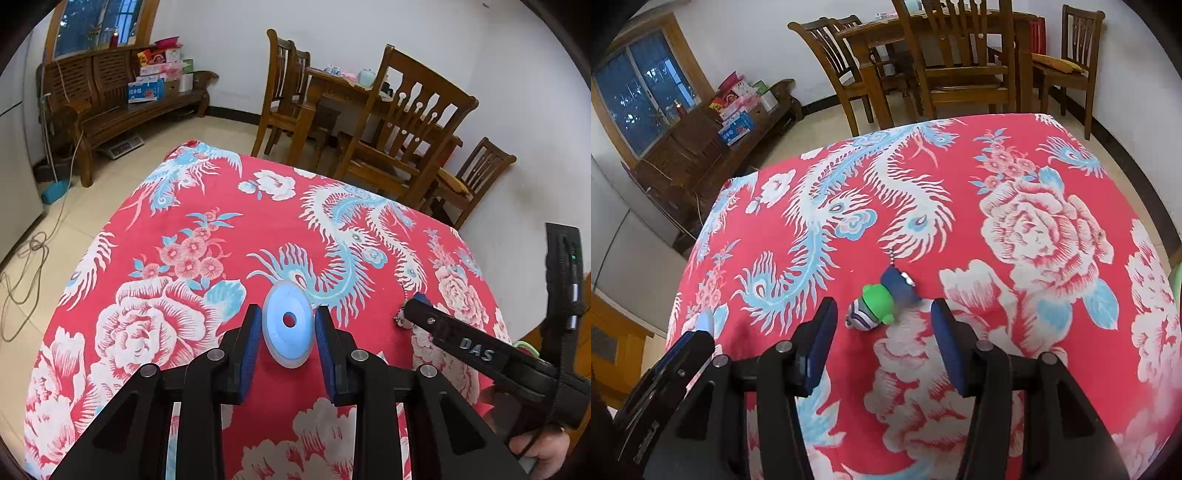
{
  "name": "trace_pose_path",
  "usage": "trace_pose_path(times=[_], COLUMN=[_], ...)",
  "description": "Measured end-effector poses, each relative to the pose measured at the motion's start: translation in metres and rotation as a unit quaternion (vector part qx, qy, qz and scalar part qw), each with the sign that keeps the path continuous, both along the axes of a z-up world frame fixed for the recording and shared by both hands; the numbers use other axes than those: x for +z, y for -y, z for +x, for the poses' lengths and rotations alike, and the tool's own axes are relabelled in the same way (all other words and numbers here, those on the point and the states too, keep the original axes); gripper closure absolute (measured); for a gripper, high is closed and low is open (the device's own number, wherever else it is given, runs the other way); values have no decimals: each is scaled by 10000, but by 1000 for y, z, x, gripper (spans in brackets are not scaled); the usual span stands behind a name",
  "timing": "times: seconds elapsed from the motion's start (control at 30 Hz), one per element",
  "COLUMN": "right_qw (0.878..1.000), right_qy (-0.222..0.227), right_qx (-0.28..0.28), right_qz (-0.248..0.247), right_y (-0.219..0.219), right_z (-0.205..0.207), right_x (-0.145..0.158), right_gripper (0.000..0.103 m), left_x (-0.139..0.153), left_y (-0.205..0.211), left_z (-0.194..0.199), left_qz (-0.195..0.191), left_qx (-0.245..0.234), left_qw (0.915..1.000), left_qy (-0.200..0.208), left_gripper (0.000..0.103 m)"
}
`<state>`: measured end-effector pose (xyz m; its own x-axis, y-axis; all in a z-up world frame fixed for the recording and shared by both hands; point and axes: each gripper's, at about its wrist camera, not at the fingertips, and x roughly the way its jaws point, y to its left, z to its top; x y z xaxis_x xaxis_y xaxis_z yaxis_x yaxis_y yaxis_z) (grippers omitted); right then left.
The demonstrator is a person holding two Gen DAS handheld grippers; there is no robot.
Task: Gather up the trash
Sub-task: 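Grasp the green-and-blue toy figure with the right tool while the left tool holds the disc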
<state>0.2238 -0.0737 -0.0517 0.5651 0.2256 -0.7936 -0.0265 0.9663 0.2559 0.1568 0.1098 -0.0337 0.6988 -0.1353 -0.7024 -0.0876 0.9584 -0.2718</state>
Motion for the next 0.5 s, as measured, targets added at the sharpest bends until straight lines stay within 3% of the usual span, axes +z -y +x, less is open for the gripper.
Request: trace_pose_path(times=[0.13,0.23,0.33,0.5], right_qw=[9998,9994,9994,9993], right_qy=[1,46,63,82], right_qx=[68,118,156,248], right_qz=[-161,-318,-314,-283], right_y=[-9,-12,-11,-11], right_z=[3,4,5,2], right_x=[-7,-9,-9,-8], right_gripper=[49,55,72,75], left_x=[-1,-1,-1,-2], left_y=[0,2,3,4], left_z=[0,0,1,0], left_qz=[-11,-6,-10,16], left_qx=[-20,-40,-50,-71], left_qw=[10000,10000,10000,10000], left_qy=[-22,-28,-33,-44], left_gripper=[73,73,73,73])
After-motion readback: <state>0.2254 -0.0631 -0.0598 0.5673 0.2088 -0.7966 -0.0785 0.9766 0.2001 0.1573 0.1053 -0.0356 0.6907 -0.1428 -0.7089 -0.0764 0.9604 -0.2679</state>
